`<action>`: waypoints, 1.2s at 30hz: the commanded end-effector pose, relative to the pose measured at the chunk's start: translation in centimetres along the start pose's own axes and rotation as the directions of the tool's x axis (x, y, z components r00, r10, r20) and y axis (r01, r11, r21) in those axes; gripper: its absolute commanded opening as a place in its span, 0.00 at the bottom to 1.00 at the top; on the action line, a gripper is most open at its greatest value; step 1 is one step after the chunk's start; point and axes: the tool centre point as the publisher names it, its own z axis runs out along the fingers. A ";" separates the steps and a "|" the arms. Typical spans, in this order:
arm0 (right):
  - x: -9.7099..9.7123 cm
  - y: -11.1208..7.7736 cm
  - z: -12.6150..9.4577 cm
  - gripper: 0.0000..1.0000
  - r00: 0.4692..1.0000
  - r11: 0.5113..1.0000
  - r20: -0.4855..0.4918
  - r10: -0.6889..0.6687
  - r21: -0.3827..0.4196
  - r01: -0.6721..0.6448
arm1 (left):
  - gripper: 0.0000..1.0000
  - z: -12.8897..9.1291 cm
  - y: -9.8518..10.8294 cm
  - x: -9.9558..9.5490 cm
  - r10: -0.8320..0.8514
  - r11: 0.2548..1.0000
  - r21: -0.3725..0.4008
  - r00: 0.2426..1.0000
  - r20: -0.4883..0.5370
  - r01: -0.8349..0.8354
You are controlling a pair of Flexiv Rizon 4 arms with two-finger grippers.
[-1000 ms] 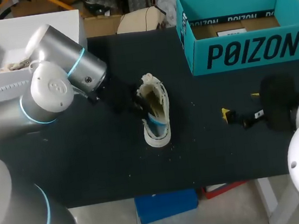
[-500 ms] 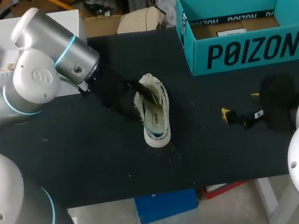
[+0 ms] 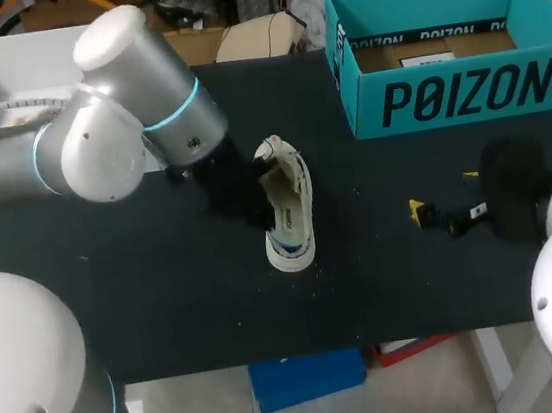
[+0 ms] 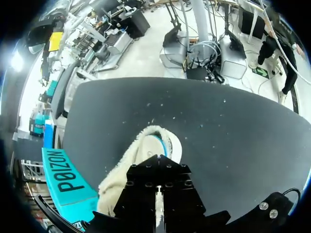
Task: Take the shoe out of the shoebox, open the shoe tongue, remove and reinsert the insole, then place the shoe into the shoebox
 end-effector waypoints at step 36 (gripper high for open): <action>0.1 -0.1 0.1 1.00 1.000 1.000 0.003 0.001 -0.001 -0.001 | 0.00 0.5 1.0 -0.9 -0.084 0.983 0.165 0.996 0.024 0.079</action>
